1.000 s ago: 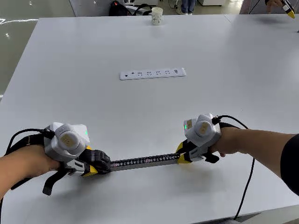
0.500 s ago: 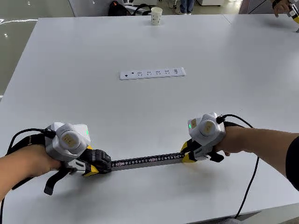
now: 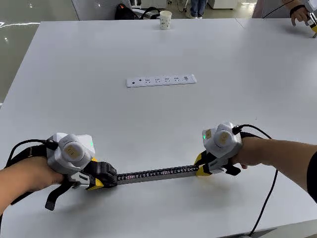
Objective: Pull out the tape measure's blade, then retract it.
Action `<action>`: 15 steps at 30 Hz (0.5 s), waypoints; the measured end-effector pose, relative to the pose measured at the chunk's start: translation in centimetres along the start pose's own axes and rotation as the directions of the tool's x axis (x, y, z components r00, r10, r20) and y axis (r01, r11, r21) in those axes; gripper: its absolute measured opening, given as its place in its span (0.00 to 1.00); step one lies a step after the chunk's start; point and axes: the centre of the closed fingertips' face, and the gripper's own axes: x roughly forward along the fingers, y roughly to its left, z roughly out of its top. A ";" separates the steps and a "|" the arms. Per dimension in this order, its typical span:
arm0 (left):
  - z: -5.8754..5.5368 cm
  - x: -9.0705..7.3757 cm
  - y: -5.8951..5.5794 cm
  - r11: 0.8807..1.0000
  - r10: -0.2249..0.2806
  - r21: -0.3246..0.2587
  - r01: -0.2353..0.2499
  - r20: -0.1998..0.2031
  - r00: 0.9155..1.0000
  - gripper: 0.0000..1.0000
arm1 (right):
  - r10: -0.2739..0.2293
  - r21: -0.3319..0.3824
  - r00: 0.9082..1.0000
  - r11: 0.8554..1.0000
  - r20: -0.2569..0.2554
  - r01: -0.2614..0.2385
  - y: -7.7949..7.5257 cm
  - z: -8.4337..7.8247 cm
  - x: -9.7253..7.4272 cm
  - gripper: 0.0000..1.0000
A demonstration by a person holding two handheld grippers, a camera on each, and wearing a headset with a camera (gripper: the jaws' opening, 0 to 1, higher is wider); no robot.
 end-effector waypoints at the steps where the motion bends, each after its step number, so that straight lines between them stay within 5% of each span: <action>1: 0.0 0.0 0.0 1.000 0.000 0.000 0.000 0.000 1.000 0.31 | -0.001 0.001 1.000 1.000 0.000 0.001 0.0 0.0 0.0 0.09; 15: 0.1 0.1 0.1 1.000 0.003 0.002 -0.003 0.018 1.000 0.32 | -0.023 -0.006 0.999 1.000 -0.023 0.022 0.2 0.1 0.1 0.12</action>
